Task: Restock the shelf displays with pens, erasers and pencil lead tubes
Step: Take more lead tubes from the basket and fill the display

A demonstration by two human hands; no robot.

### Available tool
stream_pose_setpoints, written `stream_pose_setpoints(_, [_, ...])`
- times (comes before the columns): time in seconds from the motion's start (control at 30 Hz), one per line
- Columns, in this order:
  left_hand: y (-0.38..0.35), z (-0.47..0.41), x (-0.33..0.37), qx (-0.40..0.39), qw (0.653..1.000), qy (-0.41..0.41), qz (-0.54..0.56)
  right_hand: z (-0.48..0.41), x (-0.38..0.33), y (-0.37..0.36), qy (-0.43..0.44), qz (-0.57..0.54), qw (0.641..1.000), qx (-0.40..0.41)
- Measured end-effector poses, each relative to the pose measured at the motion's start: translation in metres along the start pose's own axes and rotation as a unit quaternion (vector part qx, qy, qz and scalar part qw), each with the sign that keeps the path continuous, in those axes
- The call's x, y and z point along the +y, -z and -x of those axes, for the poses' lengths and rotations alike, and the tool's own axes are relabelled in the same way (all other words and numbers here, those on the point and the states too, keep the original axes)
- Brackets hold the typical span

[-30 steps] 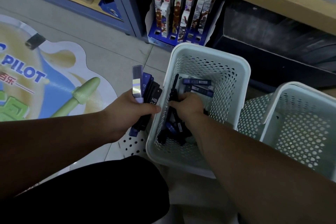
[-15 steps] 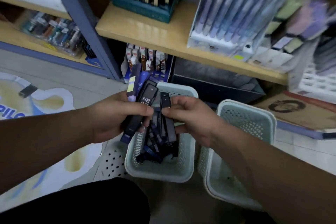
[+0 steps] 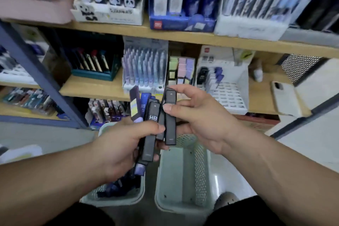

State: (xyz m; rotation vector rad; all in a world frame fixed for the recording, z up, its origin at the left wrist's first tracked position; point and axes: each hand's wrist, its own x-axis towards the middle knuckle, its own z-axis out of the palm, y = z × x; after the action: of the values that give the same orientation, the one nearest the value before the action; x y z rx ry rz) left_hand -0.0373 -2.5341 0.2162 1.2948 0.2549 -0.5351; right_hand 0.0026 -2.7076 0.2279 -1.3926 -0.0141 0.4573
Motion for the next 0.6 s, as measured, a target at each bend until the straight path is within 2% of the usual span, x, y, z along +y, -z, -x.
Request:
stream_pose_setpoints(0.23, [-0.062, -0.018, -0.015, 0.067, 0.997, -0.032, 0.023, 0.017, 0.01, 0.043, 0.011, -0.011, 0.998, 0.064])
stream_pose_setpoints(0.37, [-0.066, -0.037, -0.017, 0.035, 0.999, -0.027, -0.008, 0.006, 0.011, 0.062, 0.02, 0.042, 0.995, 0.083])
stream_pose_setpoints(0.6, [-0.064, -0.071, -0.006, -0.013, 0.999, 0.004, 0.029, -0.023, 0.008, 0.08, -0.003, 0.087, 0.994, 0.072])
